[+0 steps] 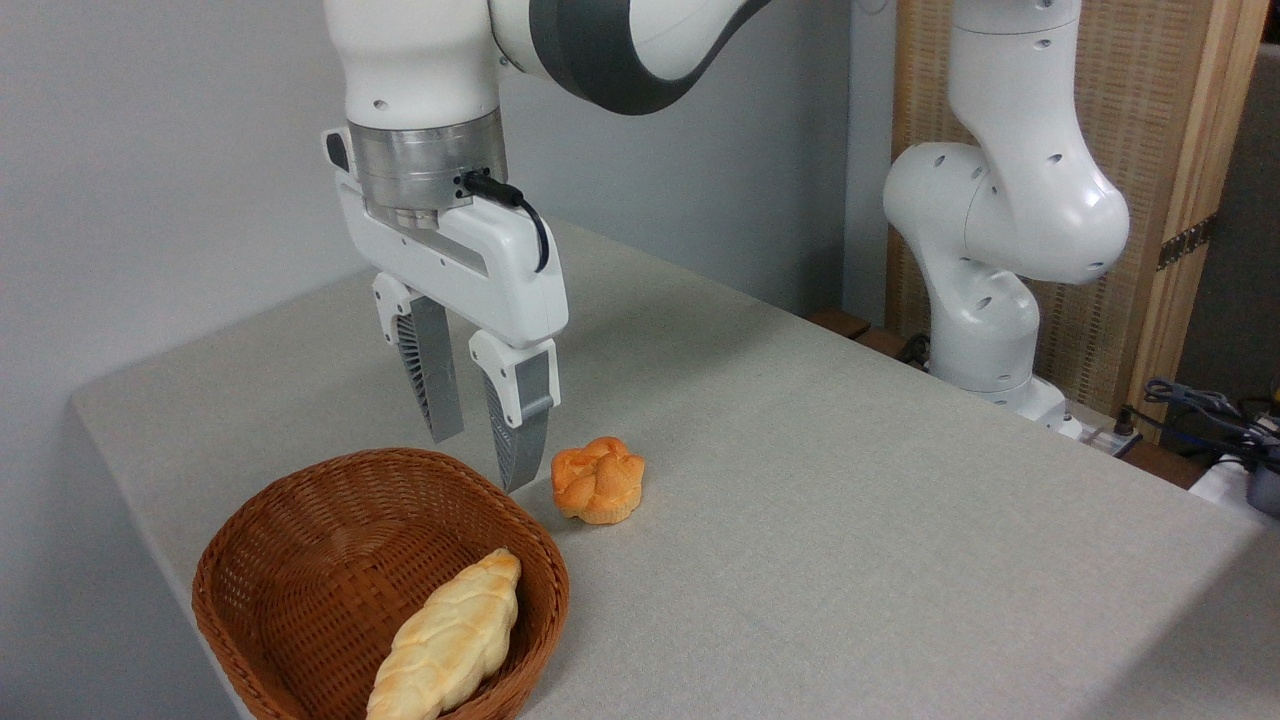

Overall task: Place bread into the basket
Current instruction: 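Lower the open gripper down onto the small orange bun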

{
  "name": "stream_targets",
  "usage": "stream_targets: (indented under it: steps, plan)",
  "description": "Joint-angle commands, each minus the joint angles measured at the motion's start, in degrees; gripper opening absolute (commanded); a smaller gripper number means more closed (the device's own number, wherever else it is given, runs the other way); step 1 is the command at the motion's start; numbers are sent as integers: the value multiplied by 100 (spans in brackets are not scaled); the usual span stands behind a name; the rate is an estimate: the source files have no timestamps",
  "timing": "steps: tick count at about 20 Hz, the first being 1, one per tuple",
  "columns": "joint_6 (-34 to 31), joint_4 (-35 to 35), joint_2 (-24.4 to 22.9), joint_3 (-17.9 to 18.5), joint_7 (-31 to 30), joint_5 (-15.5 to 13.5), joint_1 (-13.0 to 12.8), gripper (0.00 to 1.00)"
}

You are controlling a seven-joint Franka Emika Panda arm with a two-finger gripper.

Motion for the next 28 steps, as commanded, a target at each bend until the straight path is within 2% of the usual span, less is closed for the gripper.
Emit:
stream_targets:
  steps: [1,20,28]
  plan:
    - [-145,12,-29,43,-23,-87,-21,100]
    - [-373,-49,-20,26,73,-79,-38,100]
    - [-382,-839,-275,-53,345,-52,-65,100]
